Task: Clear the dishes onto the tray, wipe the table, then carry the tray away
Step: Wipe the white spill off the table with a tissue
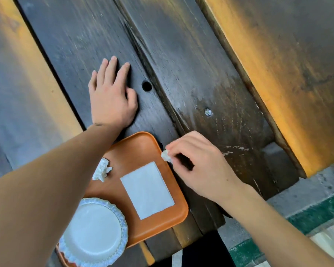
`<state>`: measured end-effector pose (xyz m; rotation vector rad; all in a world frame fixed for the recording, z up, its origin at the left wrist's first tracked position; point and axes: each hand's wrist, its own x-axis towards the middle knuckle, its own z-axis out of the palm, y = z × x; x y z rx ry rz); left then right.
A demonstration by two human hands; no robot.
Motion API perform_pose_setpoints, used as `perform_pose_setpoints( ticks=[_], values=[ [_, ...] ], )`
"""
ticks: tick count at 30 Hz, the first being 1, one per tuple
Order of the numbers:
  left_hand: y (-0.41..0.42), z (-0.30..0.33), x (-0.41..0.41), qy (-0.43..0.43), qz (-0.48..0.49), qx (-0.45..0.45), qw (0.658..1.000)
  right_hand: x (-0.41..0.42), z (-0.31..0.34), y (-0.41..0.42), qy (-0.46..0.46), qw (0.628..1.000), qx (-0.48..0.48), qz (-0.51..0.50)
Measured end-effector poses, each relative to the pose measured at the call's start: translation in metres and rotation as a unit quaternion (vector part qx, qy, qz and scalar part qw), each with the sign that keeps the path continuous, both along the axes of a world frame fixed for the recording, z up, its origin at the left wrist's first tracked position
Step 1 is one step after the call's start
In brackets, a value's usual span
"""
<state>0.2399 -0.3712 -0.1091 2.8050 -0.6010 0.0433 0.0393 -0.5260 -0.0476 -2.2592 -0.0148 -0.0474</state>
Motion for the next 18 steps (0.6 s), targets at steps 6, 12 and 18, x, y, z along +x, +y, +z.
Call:
perform_pose_setpoints(
  ticks=[6, 12, 18],
  values=[
    [0.001, 0.0, 0.002, -0.004, -0.008, 0.01, 1.0, 0.034, -0.013, 0.07, -0.057, 0.992, -0.108, -0.017],
    [0.004, -0.005, 0.003, -0.018, -0.002, 0.004, 1.0, 0.032, -0.023, 0.082, -0.027, 0.986, -0.161, -0.02],
    [0.006, -0.005, 0.002, -0.017, -0.006, -0.005, 1.0, 0.03, -0.023, 0.086, -0.015, 0.987, -0.159, -0.029]
  ],
)
